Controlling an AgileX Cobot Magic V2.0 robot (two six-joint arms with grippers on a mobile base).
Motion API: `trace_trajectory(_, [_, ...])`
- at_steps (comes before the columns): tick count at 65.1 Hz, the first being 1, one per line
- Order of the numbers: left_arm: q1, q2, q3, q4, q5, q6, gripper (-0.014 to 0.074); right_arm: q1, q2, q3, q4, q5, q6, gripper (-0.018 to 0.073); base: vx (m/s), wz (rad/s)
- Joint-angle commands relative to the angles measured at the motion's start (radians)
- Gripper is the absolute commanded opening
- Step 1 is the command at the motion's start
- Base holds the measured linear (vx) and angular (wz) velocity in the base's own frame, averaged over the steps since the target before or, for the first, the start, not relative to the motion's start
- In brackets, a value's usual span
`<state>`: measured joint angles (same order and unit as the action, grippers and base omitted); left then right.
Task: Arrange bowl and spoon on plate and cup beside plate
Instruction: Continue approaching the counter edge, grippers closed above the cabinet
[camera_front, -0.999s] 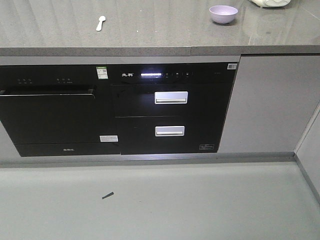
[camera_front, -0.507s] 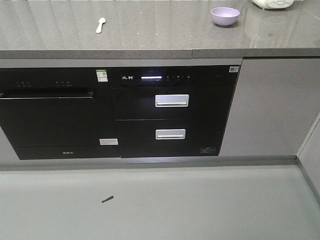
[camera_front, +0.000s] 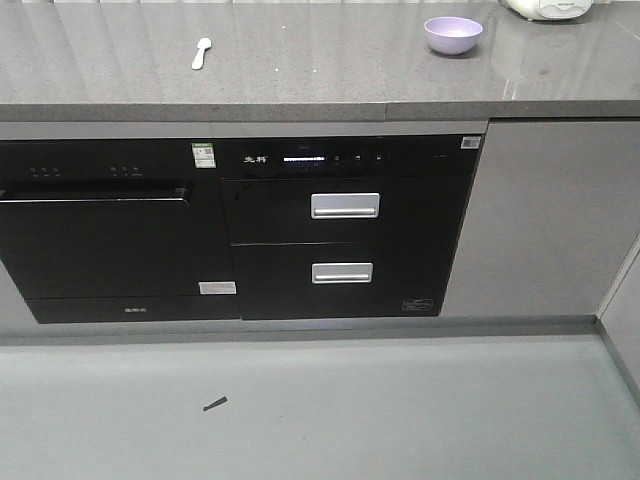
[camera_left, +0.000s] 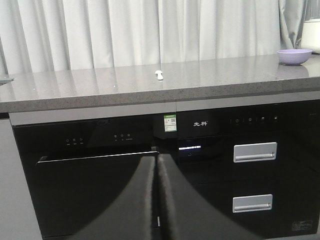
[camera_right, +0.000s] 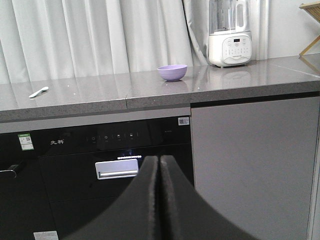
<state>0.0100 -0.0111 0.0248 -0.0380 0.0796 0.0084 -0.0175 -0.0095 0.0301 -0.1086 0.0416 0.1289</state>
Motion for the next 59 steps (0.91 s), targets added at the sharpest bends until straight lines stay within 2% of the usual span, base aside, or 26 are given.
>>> trace_trajectory(1, [0.002, -0.017, 0.031, -0.001, -0.068, -0.008, -0.0006, -0.006, -0.014, 0.013, -0.01, -0.073, -0.006, -0.0002, 0.03, 0.0])
trace_trajectory(59, [0.002, -0.017, 0.031, -0.001, -0.068, -0.008, -0.0006, -0.006, -0.014, 0.013, -0.01, -0.073, -0.006, -0.0002, 0.04, 0.0])
